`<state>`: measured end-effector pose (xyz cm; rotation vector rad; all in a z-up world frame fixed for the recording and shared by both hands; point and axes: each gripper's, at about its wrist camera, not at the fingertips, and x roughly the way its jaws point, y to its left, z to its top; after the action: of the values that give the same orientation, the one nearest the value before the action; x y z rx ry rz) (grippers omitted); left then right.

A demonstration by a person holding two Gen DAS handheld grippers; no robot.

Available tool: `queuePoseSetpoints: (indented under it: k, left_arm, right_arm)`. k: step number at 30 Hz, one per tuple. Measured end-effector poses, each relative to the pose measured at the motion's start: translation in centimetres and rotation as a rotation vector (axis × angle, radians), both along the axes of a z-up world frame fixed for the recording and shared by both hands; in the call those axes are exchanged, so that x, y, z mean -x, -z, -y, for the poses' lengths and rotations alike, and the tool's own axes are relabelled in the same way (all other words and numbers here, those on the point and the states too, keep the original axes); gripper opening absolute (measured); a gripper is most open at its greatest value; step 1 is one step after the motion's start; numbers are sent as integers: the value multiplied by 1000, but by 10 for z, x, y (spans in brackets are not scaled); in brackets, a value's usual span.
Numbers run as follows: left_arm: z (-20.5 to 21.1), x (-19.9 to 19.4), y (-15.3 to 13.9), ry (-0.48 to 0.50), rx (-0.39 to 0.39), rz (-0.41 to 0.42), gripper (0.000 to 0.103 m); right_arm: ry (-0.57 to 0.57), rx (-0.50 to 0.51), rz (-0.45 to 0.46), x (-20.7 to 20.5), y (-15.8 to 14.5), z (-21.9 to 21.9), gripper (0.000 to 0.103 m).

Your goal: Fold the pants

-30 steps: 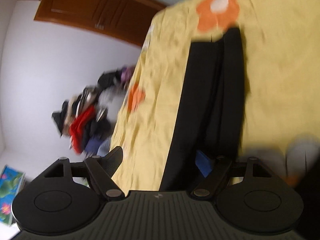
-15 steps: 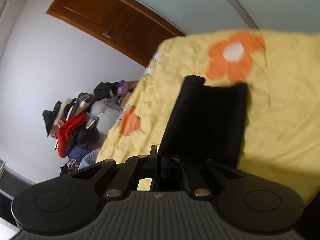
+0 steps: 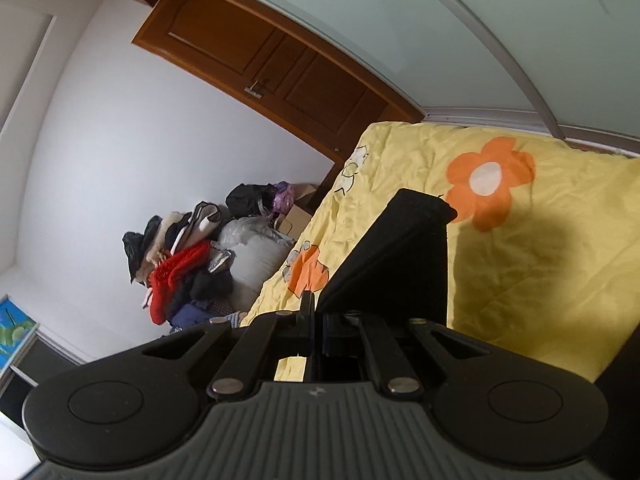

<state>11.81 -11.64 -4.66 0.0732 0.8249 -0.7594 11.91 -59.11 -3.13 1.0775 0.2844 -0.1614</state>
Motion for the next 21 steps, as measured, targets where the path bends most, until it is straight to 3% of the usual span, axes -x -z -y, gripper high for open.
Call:
queuePoseSetpoints:
  k: [2,6,9,10,14,16,19,21]
  left_arm:
    - [3,3,-1,10,-20,15,52]
    - [7,7,-5,-6,-34,74,52]
    - [2,4,-8,-6,12,53,13]
    - [-1,4,-10,-10,34,47,10]
    - [-9,3,-24,-47,110,98,7]
    - [-16,7,-36,-43,161,128,7]
    - [-17,21,-45,38,123,159,7]
    - [-14,31,-37,90,89,125,7]
  right_arm:
    - [2,-11,8,2,0,1,4]
    - [-5,-12,35,6,-5,1,4]
    - [-14,-6,49,7,-11,1,4]
    - [-14,-5,49,8,-12,2,4]
    - [-16,-33,75,7,-19,6,4]
    - [-24,-32,155,14,-28,7,4]
    - [-36,32,249,44,-39,6,4]
    - [-11,52,211,73,-32,10,4]
